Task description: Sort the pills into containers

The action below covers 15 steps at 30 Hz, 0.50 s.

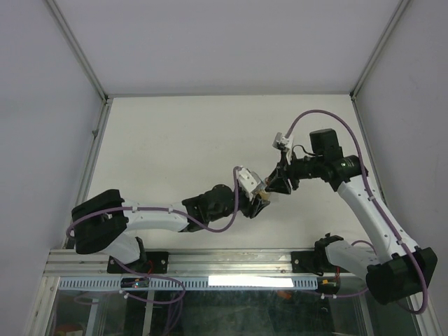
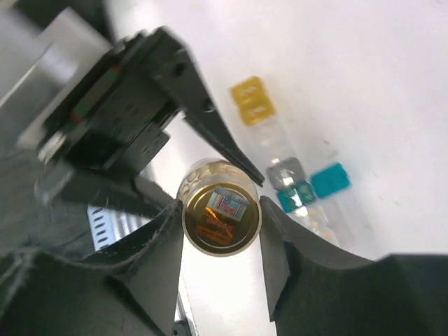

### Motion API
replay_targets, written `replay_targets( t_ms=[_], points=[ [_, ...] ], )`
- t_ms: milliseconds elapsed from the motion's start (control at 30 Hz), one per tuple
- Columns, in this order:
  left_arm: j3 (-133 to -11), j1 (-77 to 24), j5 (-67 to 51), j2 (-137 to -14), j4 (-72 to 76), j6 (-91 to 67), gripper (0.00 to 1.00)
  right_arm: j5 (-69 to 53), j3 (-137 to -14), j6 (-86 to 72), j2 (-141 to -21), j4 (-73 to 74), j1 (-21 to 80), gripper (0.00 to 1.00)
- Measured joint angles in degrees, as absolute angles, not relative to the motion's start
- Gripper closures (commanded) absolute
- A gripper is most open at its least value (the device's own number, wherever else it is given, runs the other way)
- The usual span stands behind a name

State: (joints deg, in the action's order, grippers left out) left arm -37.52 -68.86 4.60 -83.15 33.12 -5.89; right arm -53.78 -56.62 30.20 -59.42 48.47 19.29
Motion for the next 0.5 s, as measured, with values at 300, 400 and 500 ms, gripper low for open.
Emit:
replay_targets(
  t_ms=[300, 400, 500],
  points=[
    [-46.76, -70.15, 17.47, -90.87, 29.69, -3.4, 1.0, -47.4, -63.16, 23.92, -60.47, 49.76, 12.71, 0.01],
    [-45.3, -70.04, 14.02, -89.73, 30.0, -4.05, 1.0, -48.27, -64.75, 25.89, -55.11, 49.71, 9.91, 0.01],
    [-41.65, -68.84, 4.03, -86.89, 30.94, -5.89, 1.0, -51.75, -65.39, 31.42, -51.59, 51.64, 9.67, 0.01]
  ],
)
